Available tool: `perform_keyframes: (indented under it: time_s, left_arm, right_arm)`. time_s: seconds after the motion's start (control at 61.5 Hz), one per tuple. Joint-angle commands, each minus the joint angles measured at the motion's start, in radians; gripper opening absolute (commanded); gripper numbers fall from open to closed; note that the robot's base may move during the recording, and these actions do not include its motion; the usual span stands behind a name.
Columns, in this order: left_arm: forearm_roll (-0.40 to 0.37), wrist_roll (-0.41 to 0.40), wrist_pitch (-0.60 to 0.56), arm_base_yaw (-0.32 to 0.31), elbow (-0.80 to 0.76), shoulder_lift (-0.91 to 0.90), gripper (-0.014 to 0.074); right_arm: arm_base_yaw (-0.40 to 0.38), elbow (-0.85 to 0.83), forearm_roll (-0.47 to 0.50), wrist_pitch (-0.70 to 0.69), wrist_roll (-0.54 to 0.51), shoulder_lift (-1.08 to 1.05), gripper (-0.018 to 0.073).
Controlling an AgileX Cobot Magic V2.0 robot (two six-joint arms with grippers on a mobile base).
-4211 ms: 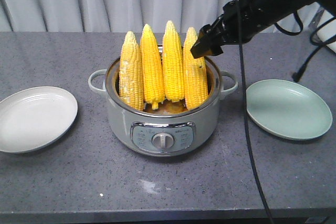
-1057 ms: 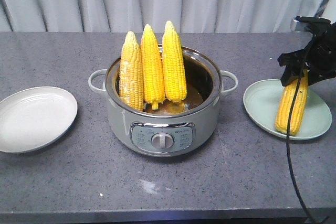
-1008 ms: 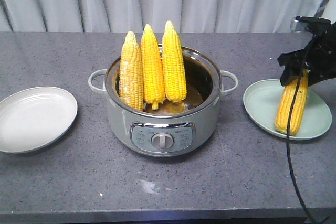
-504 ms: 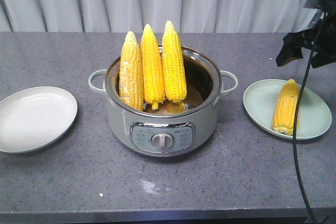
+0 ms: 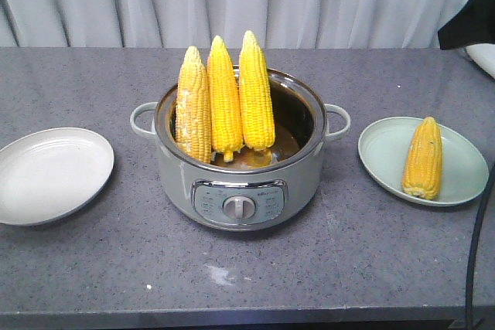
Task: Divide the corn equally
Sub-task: 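Reach the left gripper to the cob nearest the white plate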
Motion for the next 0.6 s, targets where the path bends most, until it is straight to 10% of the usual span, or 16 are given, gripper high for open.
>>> perform_keyframes:
  time_s: [0.0, 0.244, 0.585]
  left_arm:
    - [-0.089, 0.072, -0.103, -0.003, -0.033, 0.006, 0.0544]
    - [-0.371, 0.369, -0.250, -0.098, -0.035, 0.126, 0.0544]
    - [-0.411, 0.380, -0.257, -0.234, -0.294, 0.430, 0.0544]
  right_arm:
    - [-0.002, 0.052, 0.030, -0.095, -0.027, -0.094, 0.0595]
    - [-0.002, 0.091, 0.035, -0.105, -0.034, -0.139, 0.0594]
    - [-0.002, 0.091, 0.050, -0.105, -0.033, -0.139, 0.0594]
